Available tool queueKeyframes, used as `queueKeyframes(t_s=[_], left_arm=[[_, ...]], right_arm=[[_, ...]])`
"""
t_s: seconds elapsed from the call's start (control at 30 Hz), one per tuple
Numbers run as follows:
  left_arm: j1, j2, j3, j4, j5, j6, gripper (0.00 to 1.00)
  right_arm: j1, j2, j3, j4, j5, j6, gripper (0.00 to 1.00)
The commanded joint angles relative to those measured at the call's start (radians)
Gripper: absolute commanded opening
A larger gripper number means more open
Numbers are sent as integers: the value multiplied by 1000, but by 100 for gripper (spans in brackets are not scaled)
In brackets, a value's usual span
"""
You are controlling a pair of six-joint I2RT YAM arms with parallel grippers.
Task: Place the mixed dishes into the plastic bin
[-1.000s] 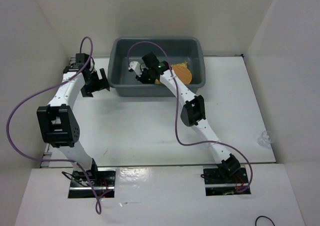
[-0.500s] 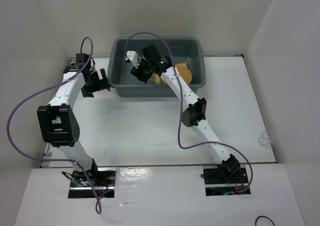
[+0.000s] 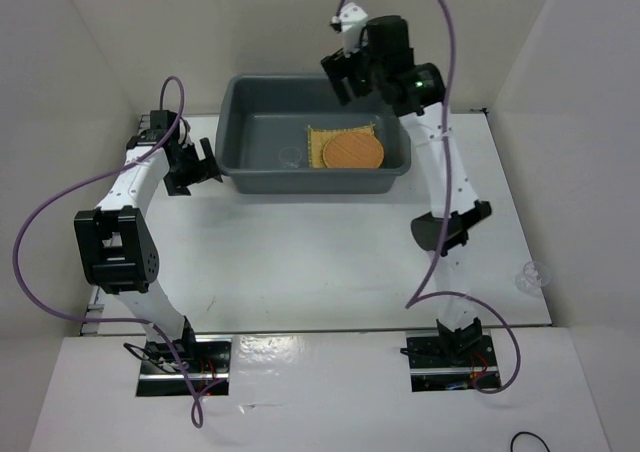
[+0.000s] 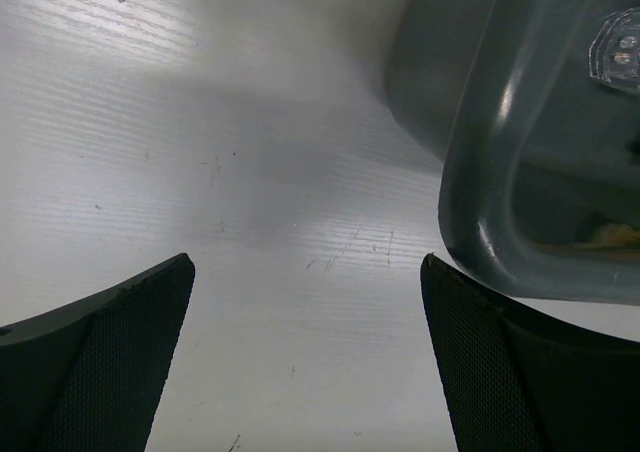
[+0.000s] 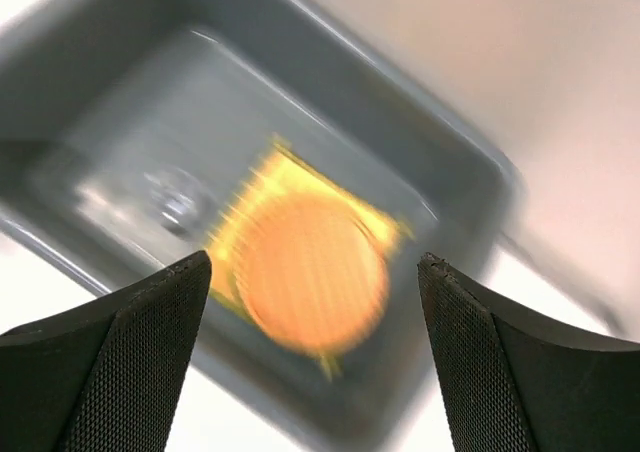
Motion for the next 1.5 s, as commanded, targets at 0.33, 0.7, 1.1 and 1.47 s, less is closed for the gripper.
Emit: queueKeyframes(t_s=[0.33, 0.7, 1.1, 1.47], left_arm=[[9, -34, -51, 128, 108, -64, 100], [-11, 38, -23, 159, 170, -125, 100], [-11, 46, 6, 139, 192, -206, 100], [-2, -52, 8, 53, 13, -199, 100]], right_arm=[[-201, -695, -1180, 166, 566, 60, 92], [-632, -1031, -1777, 119, 391, 2, 94], [-751, -1148, -2133, 246, 477, -41, 94], [-751, -1139, -2190, 300, 497, -21, 95]])
